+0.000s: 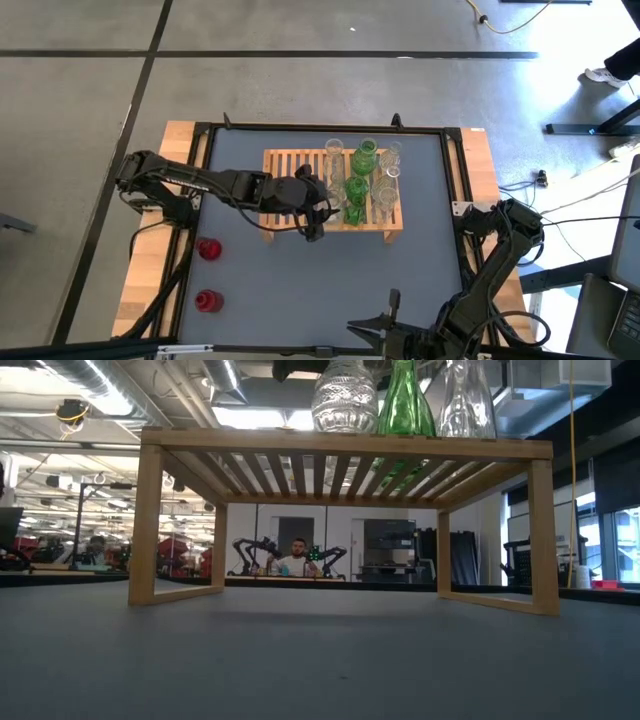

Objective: Sort vases onto shelf
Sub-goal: Put the transparent bottle on the shelf

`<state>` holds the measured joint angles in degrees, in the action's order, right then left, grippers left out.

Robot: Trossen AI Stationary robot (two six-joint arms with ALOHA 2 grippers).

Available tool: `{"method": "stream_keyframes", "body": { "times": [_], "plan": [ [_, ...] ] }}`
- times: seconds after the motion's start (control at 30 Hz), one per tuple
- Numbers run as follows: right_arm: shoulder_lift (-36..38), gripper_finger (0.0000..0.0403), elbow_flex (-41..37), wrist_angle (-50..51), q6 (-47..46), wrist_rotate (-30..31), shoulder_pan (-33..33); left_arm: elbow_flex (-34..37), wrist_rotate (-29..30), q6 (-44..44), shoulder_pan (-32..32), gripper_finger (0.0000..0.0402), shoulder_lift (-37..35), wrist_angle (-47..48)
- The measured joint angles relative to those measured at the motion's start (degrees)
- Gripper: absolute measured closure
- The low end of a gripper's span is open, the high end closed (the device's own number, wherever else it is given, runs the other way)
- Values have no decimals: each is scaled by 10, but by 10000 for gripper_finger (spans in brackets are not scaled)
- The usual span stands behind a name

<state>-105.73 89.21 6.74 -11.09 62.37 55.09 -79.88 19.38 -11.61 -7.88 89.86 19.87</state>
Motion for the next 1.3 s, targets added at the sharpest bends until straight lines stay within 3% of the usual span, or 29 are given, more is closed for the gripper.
{"method": "stream_keyframes", "body": {
  "times": [0.33,0.73,1.3],
  "plan": [
    [0,377,0,0,-1,0,0,0,6,1,0,192,0,0],
    [0,377,0,0,-1,0,0,0,8,17,1,134,0,-2],
    [0,377,0,0,-2,-11,0,-58,7,18,-4,133,0,12]
  ]
}}
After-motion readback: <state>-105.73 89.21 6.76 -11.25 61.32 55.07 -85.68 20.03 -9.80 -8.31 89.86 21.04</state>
